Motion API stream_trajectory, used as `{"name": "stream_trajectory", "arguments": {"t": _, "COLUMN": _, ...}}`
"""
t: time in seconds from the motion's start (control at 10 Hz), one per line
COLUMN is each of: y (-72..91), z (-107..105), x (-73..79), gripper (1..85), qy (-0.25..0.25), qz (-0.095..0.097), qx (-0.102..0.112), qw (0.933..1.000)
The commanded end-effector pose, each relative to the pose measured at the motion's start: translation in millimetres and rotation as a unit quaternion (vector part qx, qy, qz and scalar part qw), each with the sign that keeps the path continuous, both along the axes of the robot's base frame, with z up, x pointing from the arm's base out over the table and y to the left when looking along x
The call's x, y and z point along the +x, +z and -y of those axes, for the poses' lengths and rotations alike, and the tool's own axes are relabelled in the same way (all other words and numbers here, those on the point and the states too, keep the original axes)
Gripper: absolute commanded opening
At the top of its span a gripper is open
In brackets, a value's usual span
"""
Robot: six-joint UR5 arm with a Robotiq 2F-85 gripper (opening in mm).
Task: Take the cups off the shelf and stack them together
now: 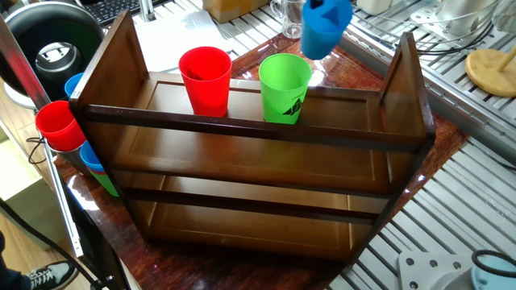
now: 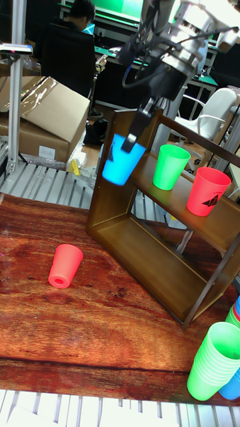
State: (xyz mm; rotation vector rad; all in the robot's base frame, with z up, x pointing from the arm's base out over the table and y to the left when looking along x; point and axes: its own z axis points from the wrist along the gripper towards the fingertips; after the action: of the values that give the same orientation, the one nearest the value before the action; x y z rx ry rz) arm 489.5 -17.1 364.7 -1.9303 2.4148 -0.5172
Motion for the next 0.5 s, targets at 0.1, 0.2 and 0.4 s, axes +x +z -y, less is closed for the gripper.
{"name": "stream_trajectory", "arguments": {"t": 0.1, "y": -16.0, "z": -7, "x": 1.7, "gripper": 1.3, "qy": -0.008, "qz": 0.002, "qx": 0.031, "qw": 0.9995}}
{"name": "stream_trajectory", "arguments": {"t": 0.2, "y": -19.2, "z": -14, "x": -8.9, "gripper": 1.3, "qy": -0.020, "qz": -0.016, "qx": 0.045, "qw": 0.9986}}
{"name": "stream_trajectory", "arguments": {"t": 0.4, "y": -21.1, "z": -13, "x": -22.7, "gripper": 1.3, "qy": -0.065, "qz": -0.034, "qx": 0.050, "qw": 0.9961}}
